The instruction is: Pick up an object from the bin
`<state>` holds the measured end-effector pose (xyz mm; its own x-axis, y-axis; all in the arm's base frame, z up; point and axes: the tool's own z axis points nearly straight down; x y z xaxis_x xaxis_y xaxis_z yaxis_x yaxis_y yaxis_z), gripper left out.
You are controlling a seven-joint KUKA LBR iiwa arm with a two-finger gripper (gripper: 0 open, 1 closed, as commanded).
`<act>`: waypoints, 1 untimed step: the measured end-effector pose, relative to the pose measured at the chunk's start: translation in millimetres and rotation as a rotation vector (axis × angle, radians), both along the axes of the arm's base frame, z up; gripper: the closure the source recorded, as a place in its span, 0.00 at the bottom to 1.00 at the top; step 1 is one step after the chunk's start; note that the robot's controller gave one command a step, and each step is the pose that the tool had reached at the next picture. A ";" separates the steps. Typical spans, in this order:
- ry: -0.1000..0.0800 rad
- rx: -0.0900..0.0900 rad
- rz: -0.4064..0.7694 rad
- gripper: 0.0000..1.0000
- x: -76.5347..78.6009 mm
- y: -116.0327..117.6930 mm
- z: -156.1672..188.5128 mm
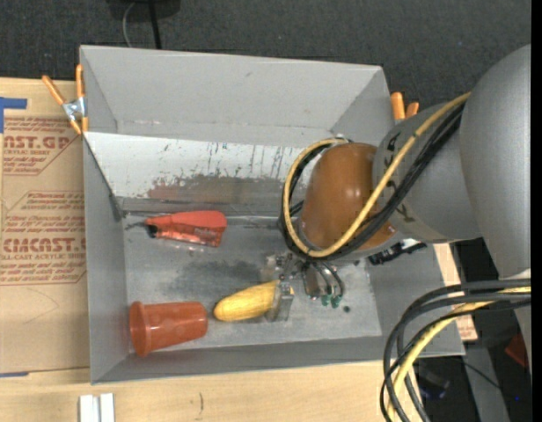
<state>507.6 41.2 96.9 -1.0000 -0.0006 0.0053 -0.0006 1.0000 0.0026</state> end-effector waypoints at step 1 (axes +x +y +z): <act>-0.011 0.002 -0.032 1.00 13.1 8.9 194.5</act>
Offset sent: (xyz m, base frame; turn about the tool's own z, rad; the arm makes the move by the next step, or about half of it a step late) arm 0.0000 0.0000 0.0000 0.0000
